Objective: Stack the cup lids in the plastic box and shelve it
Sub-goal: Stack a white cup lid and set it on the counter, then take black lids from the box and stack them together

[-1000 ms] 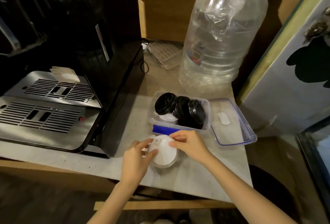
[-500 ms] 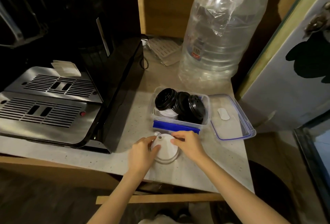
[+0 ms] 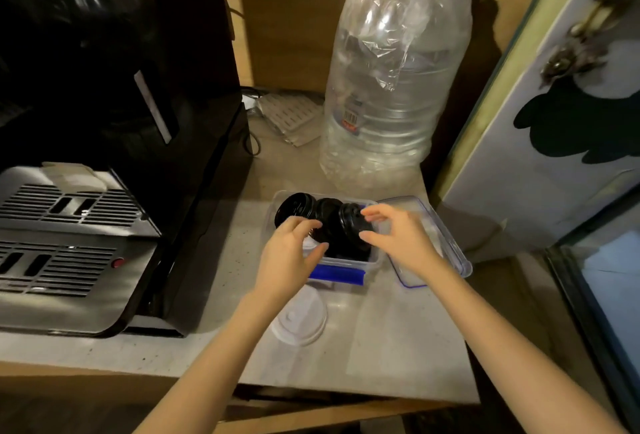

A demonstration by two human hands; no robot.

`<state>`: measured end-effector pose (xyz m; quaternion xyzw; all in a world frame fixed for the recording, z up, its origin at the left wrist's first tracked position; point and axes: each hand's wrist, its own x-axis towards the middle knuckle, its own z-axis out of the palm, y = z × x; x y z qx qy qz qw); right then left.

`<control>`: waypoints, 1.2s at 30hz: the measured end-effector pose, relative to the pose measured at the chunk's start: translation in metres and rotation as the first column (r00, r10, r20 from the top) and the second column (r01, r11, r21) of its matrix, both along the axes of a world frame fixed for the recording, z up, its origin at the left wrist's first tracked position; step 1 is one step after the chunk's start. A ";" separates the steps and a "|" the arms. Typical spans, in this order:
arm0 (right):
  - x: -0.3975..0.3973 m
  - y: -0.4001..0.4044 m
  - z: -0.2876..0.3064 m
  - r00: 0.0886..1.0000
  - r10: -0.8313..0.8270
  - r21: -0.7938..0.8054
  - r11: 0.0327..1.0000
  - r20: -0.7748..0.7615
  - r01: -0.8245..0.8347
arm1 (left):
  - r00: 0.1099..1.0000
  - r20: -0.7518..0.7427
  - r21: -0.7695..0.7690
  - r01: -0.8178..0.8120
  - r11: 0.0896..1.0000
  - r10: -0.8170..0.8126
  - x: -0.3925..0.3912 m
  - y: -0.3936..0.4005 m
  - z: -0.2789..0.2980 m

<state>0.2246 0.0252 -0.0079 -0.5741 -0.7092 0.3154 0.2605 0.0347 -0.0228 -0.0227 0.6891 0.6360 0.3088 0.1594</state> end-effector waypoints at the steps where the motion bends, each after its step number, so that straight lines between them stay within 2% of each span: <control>1: 0.002 0.007 0.001 0.999 0.022 -0.009 1.000 0.042 -0.022 | 0.999 -0.031 0.002 0.033 0.999 -0.033 0.004 0.009 0.002; 3: 0.003 0.020 0.002 0.991 0.062 -0.041 0.997 0.121 -0.057 | 0.995 -0.078 0.018 0.061 0.998 -0.059 0.007 0.026 0.005; 5: 0.002 0.027 0.002 0.982 0.101 -0.083 0.993 0.160 -0.089 | 0.998 -0.064 -0.014 0.020 1.000 -0.021 0.003 0.039 0.007; 9: -0.003 0.037 -0.003 0.937 0.202 -0.127 0.977 0.286 -0.171 | 0.994 -0.097 -0.231 -0.079 0.970 0.057 -0.012 0.058 0.003; 14: -0.007 0.042 -0.006 0.897 0.238 -0.117 0.971 0.373 -0.209 | 0.994 -0.107 -0.350 -0.003 0.937 -0.037 -0.024 0.060 -0.006; 21: -0.010 0.046 -0.016 0.862 0.245 -0.095 0.969 0.445 -0.226 | 0.995 -0.082 -0.345 0.030 0.938 -0.062 -0.026 0.057 -0.008; 25: -0.007 0.044 -0.016 0.916 0.197 -0.064 0.980 0.348 -0.187 | 0.999 -0.033 -0.267 0.015 0.964 -0.024 -0.027 0.052 -0.003; 30: 0.005 0.038 -0.009 0.986 0.143 -0.071 0.988 0.092 -0.136 | 0.997 0.017 -0.058 -0.072 0.996 0.073 -0.024 0.037 0.010; 32: 0.012 0.033 -0.007 0.994 0.097 -0.092 0.991 -0.041 -0.100 | 1.000 0.000 0.035 -0.026 0.999 0.026 -0.016 0.026 0.018; 36: 0.032 0.019 -0.001 0.973 -0.011 -0.068 0.998 -0.230 -0.005 | 0.981 -0.063 0.096 0.189 0.977 -0.183 0.010 -0.002 0.027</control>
